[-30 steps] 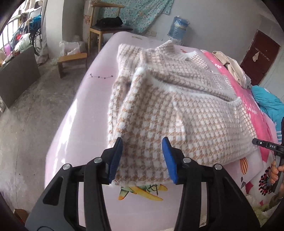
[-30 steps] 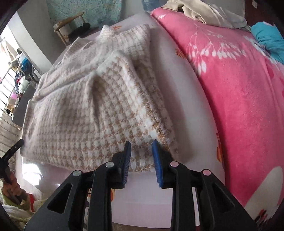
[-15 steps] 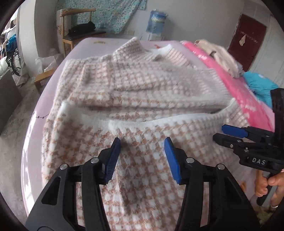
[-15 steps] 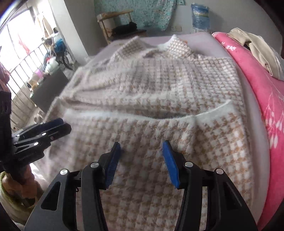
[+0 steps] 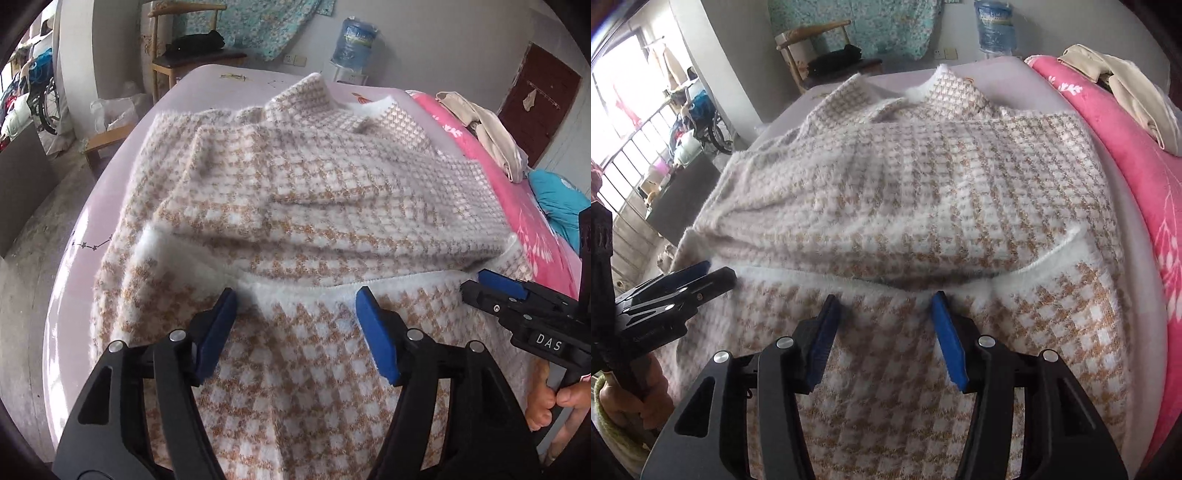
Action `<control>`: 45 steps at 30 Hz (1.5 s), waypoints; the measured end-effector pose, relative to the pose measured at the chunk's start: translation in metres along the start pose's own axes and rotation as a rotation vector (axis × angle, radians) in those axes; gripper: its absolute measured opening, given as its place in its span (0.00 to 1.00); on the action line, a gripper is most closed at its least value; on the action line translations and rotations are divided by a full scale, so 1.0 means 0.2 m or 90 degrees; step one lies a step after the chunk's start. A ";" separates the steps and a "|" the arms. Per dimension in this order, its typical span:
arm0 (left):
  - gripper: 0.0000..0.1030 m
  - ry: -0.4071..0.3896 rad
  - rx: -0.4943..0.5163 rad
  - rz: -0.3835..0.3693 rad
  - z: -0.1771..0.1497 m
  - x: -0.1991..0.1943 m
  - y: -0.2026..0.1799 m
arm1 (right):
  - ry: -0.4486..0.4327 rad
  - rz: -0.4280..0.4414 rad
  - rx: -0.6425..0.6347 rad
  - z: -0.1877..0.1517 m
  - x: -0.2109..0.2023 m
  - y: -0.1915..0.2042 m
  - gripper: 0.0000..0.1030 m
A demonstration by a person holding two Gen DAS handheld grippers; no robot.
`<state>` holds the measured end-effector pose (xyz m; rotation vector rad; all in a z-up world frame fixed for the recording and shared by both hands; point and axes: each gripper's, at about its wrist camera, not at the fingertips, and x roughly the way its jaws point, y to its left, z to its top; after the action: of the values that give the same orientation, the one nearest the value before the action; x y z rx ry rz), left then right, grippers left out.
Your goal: Fold large clothes
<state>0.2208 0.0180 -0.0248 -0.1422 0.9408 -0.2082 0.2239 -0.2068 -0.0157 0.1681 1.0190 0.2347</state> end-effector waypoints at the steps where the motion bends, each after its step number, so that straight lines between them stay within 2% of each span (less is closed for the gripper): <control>1: 0.62 -0.010 -0.005 -0.001 0.00 -0.03 0.01 | -0.005 0.007 0.001 0.00 -0.03 0.01 0.49; 3: 0.63 -0.030 -0.019 0.005 0.00 -0.10 0.05 | -0.018 0.010 -0.007 0.00 -0.06 0.03 0.49; 5: 0.66 -0.043 -0.039 0.031 0.00 -0.13 0.11 | -0.018 0.025 -0.021 0.00 -0.06 0.07 0.52; 6: 0.67 -0.040 -0.049 0.042 0.00 -0.12 0.14 | -0.012 0.030 -0.028 0.00 -0.04 0.08 0.55; 8: 0.67 -0.001 -0.077 0.054 -0.01 -0.05 0.22 | 0.013 0.020 -0.050 -0.02 0.04 0.12 0.59; 9: 0.67 0.005 -0.092 0.042 -0.01 -0.03 0.26 | 0.018 0.006 -0.062 -0.02 0.07 0.14 0.62; 10: 0.67 -0.011 -0.094 0.036 -0.02 -0.04 0.27 | 0.013 0.000 -0.067 -0.03 0.08 0.14 0.64; 14: 0.67 -0.016 -0.084 0.042 -0.01 -0.08 0.24 | 0.021 0.008 -0.046 -0.01 0.02 0.12 0.65; 17: 0.67 -0.034 -0.067 0.028 -0.03 -0.16 0.21 | 0.003 0.014 -0.063 -0.05 -0.09 0.13 0.65; 19: 0.71 -0.042 -0.041 0.020 -0.05 -0.22 0.17 | -0.001 0.026 -0.087 -0.09 -0.16 0.16 0.67; 21: 0.76 -0.044 -0.006 0.014 -0.08 -0.26 0.12 | 0.002 0.040 -0.111 -0.15 -0.20 0.20 0.74; 24: 0.81 -0.015 0.026 -0.001 -0.13 -0.26 0.05 | 0.021 0.042 -0.134 -0.23 -0.18 0.23 0.77; 26: 0.81 0.016 0.021 0.007 -0.17 -0.20 0.04 | 0.045 0.028 -0.143 -0.28 -0.12 0.25 0.77; 28: 0.81 0.059 0.012 0.026 -0.21 -0.11 0.04 | 0.046 0.011 -0.146 -0.30 -0.08 0.25 0.81; 31: 0.82 0.047 0.046 0.067 -0.23 -0.10 -0.02 | 0.042 0.014 -0.135 -0.28 -0.13 0.24 0.81; 35: 0.83 0.050 0.044 0.069 -0.24 -0.09 -0.01 | 0.009 0.036 -0.170 -0.32 -0.27 0.26 0.81; 38: 0.84 0.052 0.046 0.073 -0.24 -0.09 -0.02 | 0.033 0.030 -0.193 -0.39 -0.25 0.26 0.82; 40: 0.85 0.053 0.049 0.079 -0.24 -0.09 -0.02 | 0.074 0.002 -0.189 -0.45 -0.16 0.23 0.82; 45: 0.86 0.060 0.053 0.089 -0.22 -0.07 -0.04 | 0.070 0.012 -0.166 -0.46 -0.14 0.20 0.85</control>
<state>0.1756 0.0112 -0.0386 0.0101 1.0294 -0.1256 0.1257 -0.1731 -0.0303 -0.0728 1.0858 0.3952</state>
